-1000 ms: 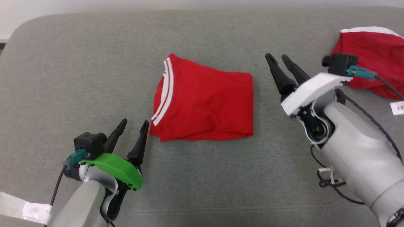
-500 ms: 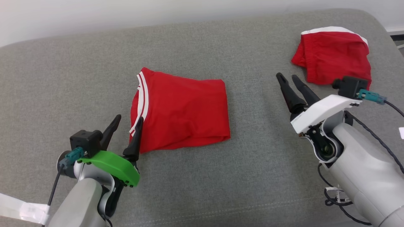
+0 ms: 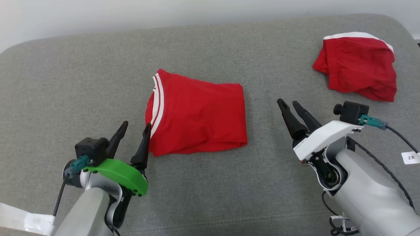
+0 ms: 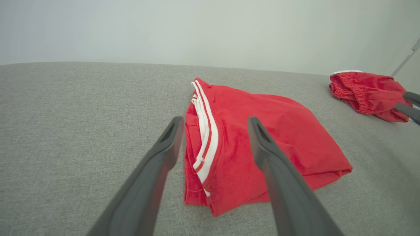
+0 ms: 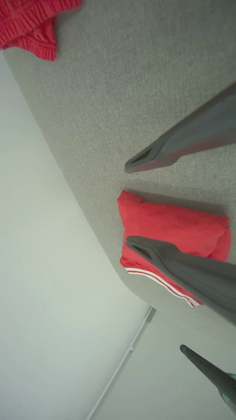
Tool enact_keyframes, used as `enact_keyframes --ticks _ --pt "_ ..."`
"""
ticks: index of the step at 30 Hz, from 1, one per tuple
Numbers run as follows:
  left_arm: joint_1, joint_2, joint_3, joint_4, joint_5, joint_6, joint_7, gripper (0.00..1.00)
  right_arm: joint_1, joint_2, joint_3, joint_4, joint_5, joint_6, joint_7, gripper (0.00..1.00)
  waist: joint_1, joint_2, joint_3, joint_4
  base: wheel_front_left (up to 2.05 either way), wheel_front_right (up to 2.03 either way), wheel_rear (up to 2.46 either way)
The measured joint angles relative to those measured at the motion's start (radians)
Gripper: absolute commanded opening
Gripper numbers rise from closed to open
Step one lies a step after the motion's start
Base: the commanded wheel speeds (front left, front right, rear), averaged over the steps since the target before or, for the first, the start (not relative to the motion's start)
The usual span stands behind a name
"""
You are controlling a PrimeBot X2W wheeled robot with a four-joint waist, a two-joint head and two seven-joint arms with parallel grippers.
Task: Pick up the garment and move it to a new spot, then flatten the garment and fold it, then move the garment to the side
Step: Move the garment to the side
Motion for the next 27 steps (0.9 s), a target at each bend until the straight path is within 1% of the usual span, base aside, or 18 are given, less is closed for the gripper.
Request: enact_keyframes --ticks 7,9,10,18,22,25,27 --pt "0.000 -0.012 -0.002 -0.001 0.003 -0.001 0.000 1.00 -0.002 0.025 0.019 0.011 0.012 0.000 0.019 1.00 0.0000 0.0000 0.010 0.034 0.00 0.00 0.00" --pt "0.000 -0.016 -0.005 -0.003 0.008 -0.001 0.000 1.00 -0.004 0.026 0.026 0.022 0.012 0.000 0.033 1.00 0.0000 0.0000 0.013 0.046 0.00 0.00 0.00" --pt "0.000 -0.018 -0.009 -0.004 0.015 -0.001 0.000 1.00 -0.006 0.026 0.026 0.048 0.017 -0.002 0.053 1.00 0.0000 0.0000 0.016 0.064 0.00 0.00 0.00" --pt "0.000 -0.022 -0.009 -0.008 0.038 -0.001 0.000 1.00 -0.042 0.045 0.037 0.088 0.018 -0.011 0.091 1.00 0.0000 0.0000 0.021 0.100 0.00 0.00 0.00" --pt "0.000 -0.027 -0.012 -0.010 0.041 -0.008 0.000 1.00 -0.047 0.058 0.024 0.138 0.045 -0.042 0.119 1.00 0.0000 0.0000 0.029 0.120 0.00 0.00 0.00" --pt "0.000 -0.028 -0.011 -0.010 0.045 -0.008 0.000 1.00 -0.051 0.063 0.009 0.159 0.063 -0.055 0.120 1.00 0.0000 0.0000 0.035 0.134 0.00 0.00 0.00" --pt "0.000 -0.028 -0.010 -0.010 0.045 -0.008 0.000 1.00 -0.060 0.069 -0.001 0.167 0.074 -0.054 0.130 1.00 0.0000 0.0000 0.041 0.143 0.00 0.00 0.00"
